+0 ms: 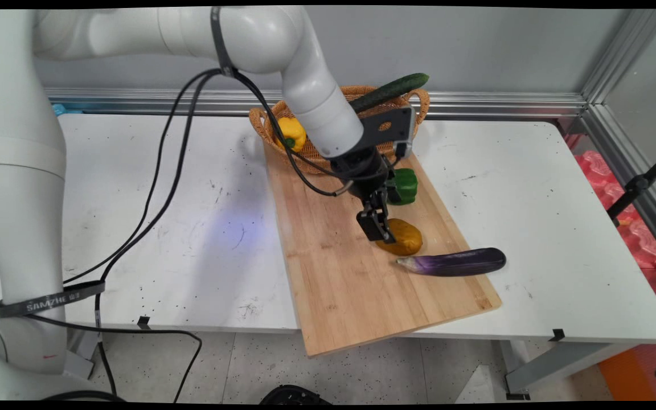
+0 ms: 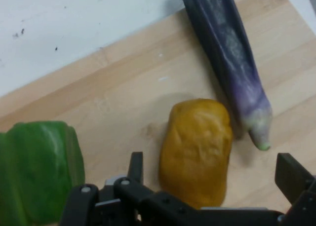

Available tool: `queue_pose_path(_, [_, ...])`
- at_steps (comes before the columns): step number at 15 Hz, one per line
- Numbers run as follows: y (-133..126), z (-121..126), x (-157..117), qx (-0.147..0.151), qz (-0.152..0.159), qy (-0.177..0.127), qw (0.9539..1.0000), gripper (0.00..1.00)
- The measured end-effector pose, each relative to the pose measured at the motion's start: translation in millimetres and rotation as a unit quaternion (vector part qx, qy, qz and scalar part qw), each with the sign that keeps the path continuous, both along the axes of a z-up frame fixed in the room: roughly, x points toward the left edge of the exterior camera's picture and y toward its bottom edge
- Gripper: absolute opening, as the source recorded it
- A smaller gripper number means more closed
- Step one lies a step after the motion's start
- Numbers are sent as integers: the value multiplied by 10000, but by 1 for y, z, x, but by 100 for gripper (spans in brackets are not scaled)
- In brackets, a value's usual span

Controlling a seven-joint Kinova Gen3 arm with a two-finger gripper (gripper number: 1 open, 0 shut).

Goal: Pick up the potato from the cutting board

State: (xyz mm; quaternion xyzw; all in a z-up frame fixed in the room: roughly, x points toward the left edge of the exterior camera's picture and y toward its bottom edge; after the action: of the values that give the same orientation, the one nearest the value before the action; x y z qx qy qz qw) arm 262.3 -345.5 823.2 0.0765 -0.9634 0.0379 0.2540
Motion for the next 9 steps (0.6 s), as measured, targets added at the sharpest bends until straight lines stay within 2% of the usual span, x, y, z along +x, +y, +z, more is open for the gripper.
queue_pose_path(9, [-7, -32, -13, -100, -135, 25, 9999, 100])
